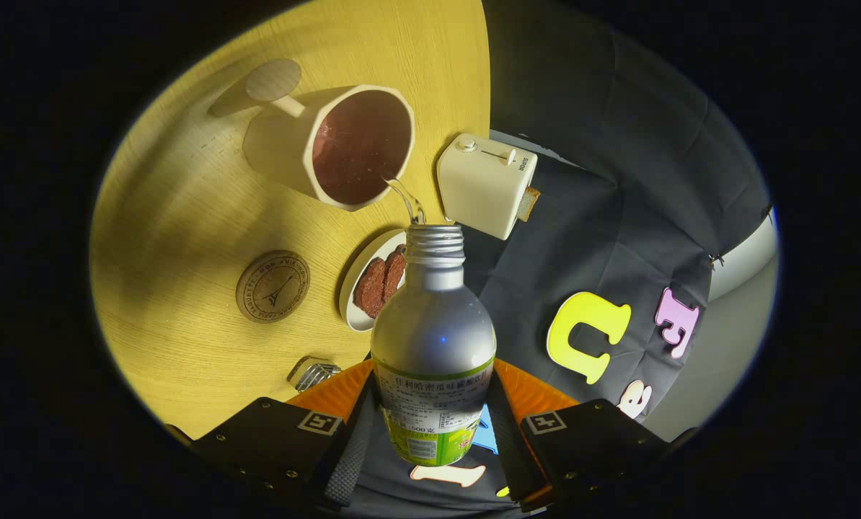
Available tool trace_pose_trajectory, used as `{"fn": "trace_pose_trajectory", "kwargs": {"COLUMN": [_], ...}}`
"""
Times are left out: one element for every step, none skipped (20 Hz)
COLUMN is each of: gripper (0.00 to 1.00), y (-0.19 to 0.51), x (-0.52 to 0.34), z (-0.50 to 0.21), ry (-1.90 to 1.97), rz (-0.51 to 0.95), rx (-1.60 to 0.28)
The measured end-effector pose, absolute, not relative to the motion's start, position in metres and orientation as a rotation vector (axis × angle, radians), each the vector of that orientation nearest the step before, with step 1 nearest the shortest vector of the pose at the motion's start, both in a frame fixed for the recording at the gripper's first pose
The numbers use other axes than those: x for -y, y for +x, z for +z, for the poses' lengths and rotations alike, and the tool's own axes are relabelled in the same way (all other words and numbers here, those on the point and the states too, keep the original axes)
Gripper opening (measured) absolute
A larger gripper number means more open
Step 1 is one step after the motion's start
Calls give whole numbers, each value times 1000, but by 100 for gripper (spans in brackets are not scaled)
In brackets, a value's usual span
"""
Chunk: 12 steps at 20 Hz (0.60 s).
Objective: Take the bottle from table, then pour the juice into the cup, finally place the bottle on the coaster
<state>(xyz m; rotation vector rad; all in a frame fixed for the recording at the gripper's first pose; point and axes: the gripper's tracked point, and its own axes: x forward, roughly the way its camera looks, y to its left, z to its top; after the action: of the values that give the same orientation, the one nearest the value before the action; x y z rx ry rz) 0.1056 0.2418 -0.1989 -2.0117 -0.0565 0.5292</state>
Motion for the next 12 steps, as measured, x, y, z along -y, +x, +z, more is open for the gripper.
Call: {"fn": "trace_pose_trajectory", "kwargs": {"gripper": [77,77,77,77,77,77,77,77,77,77,77,77], "y": [106,107,108,108,109,109,109,111,111,110,109,108], "x": [-240,-240,-239,-238,-238,-237,-237,-238,-238,-240,-241,-243], "z": [-199,-199,-197,-196,-194,-193,-192,-192,-191,-189,-188,-187], "ry": [-2019,-2025,-2033,-2039,-2047,-2054,-2061,-2067,-2073,-2079,-2085,-2092], "rz": [531,534,533,532,532,530,532,532,533,534,537,542], "rx": [58,61,62,65,70,76,79,83,89,94,100,108]}}
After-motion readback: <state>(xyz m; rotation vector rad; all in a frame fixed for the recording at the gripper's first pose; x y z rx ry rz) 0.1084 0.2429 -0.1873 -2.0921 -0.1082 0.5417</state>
